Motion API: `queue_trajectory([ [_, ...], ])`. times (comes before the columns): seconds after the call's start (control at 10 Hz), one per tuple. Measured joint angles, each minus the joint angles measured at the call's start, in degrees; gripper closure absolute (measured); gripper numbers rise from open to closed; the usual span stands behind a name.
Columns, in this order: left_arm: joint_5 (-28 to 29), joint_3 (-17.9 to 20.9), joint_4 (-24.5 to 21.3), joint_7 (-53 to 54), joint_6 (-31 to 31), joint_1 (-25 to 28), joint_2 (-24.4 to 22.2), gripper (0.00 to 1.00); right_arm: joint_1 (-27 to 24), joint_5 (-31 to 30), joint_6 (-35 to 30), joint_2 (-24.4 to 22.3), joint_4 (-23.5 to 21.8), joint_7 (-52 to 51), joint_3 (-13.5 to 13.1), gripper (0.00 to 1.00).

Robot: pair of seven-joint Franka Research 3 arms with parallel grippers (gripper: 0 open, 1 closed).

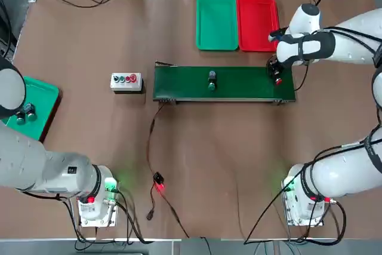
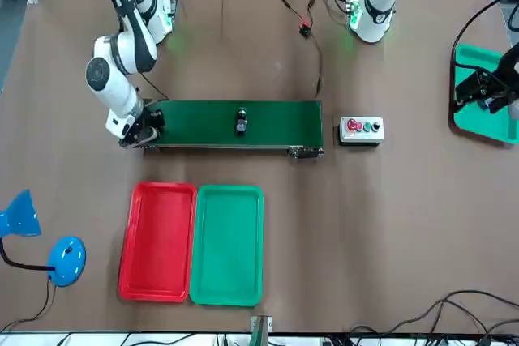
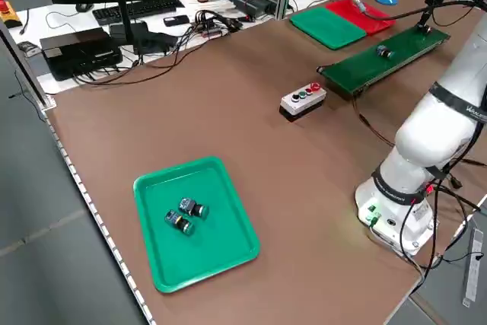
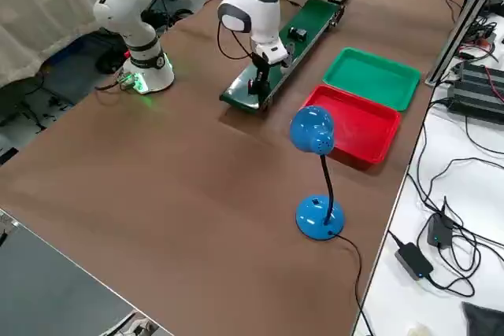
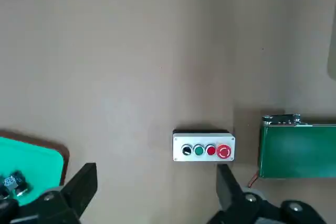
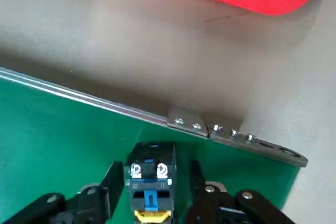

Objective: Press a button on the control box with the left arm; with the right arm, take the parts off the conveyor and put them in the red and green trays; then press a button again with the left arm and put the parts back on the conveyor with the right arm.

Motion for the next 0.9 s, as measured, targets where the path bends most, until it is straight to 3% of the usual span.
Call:
queue_trajectory([
  [0.3, 0.0, 0.0, 0.0, 0.0, 0.0, 0.0, 0.0, 0.00, 0.0, 0.0, -0.1, -0.2, 0.0, 0.0, 0.0, 0.66],
  [0.6, 0.0, 0.0, 0.0, 0.0, 0.0, 0.0, 0.0, 0.00, 0.0, 0.0, 0.1, -0.3, 0.3, 0.2, 0.0, 0.67],
  [0.8, 0.0, 0.0, 0.0, 0.0, 0.0, 0.0, 0.0, 0.00, 1.8, 0.9, -2.8, -1.0, 5.1, 4.1, 0.1, 0.67],
  [0.9, 0.0, 0.0, 0.0, 0.0, 0.0, 0.0, 0.0, 0.00, 3.4, 1.0, -8.3, -1.1, 10.2, 7.9, 0.2, 0.67],
])
